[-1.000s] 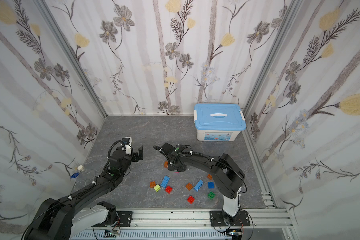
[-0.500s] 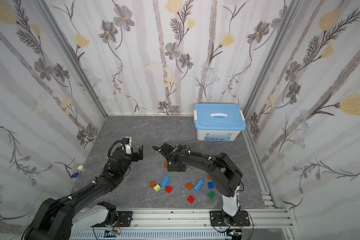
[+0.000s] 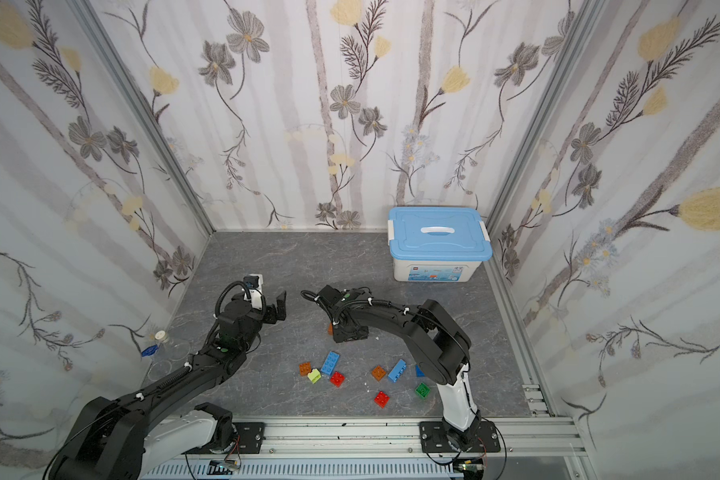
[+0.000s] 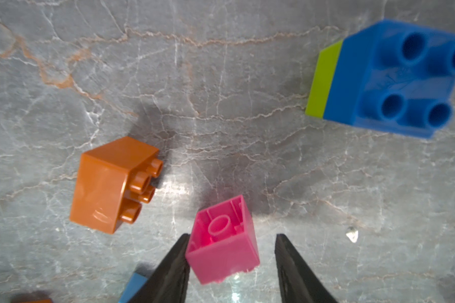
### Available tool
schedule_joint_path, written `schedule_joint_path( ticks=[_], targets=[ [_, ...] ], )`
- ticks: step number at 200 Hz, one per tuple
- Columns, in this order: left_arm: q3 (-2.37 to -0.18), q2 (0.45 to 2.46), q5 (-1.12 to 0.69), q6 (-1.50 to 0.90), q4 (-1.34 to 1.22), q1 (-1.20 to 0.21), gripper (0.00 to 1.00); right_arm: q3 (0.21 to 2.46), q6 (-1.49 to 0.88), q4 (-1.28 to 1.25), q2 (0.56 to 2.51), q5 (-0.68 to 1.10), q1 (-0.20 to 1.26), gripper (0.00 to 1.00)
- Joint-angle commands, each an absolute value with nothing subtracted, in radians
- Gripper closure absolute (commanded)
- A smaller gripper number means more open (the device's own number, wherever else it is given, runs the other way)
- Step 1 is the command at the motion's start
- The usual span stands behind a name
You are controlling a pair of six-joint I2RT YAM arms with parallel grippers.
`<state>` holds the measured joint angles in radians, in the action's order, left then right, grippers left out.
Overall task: Assemble the letter h with lego
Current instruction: Adjust the lego brick at the center of the board.
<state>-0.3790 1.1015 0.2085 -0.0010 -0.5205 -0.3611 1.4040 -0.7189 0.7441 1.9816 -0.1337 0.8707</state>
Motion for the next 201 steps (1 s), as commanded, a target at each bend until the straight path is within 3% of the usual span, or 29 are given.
schedule_joint_path(
  ticks=[1, 33, 79, 150, 201],
  targets=[
    [-0.385, 1.106, 0.21, 0.0, -0.542, -0.36, 0.0, 1.408, -0.618, 0.71, 1.994, -0.162, 0.866, 0.48],
    [-0.379, 1.1, 0.21, 0.0, -0.549, -0.36, 0.0, 1.409, -0.569, 0.689, 1.998, -0.143, 0.862, 0.5],
    [-0.383, 1.102, 0.205, 0.002, -0.545, -0.359, 0.0, 1.414, -0.599, 0.76, 1.983, -0.135, 0.862, 0.63],
    [-0.384, 1.103, 0.202, 0.003, -0.544, -0.359, 0.0, 1.389, -0.698, 0.967, 1.894, -0.018, 0.829, 0.64],
    [-0.383, 1.101, 0.199, 0.004, -0.545, -0.359, 0.0, 1.389, -0.689, 0.919, 1.996, 0.068, 0.811, 0.65]
  ],
)
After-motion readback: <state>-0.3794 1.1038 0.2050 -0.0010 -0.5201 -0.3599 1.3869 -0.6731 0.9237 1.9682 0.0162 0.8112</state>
